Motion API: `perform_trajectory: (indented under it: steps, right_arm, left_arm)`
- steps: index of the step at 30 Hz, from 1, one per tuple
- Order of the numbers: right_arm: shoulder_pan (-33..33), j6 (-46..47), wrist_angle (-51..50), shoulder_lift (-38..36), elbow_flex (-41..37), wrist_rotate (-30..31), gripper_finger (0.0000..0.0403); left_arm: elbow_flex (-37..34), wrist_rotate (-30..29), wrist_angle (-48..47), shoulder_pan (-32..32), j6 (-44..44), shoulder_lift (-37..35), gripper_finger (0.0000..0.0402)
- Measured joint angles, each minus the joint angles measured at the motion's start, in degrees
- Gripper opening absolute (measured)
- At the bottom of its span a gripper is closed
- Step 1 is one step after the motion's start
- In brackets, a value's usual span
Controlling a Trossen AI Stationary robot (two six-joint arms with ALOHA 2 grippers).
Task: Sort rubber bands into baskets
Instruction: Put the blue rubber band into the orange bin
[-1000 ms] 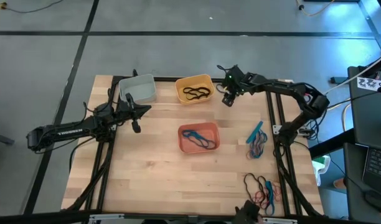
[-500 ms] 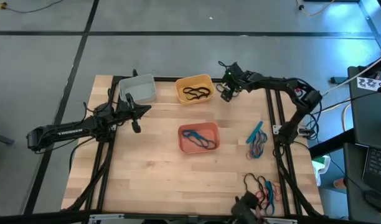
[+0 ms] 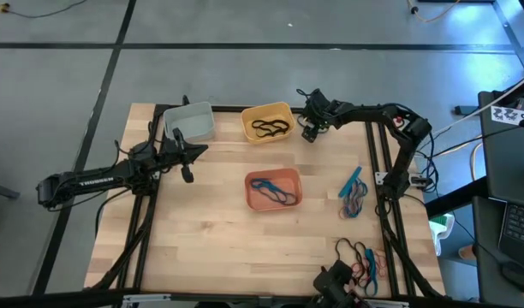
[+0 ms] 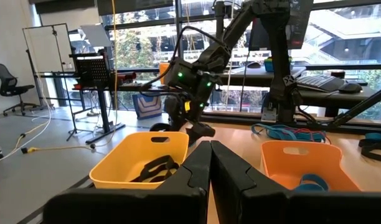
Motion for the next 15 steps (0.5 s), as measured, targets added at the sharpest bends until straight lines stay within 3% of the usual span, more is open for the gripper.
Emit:
perform_trajectory:
  steps: [9,15]
  right_arm:
    - [-1.2,2.1,-0.2,0.5,0.1,-3.6,0.0304]
    - [-1.2,3.0,-0.7,0.6,0.1,-5.0,0.0249]
  left_arm:
    - [0.0,0.0,0.0,0.0,0.0,0.0,0.0005]
    - [0.0,0.0,0.0,0.0,0.0,0.0,0.0005]
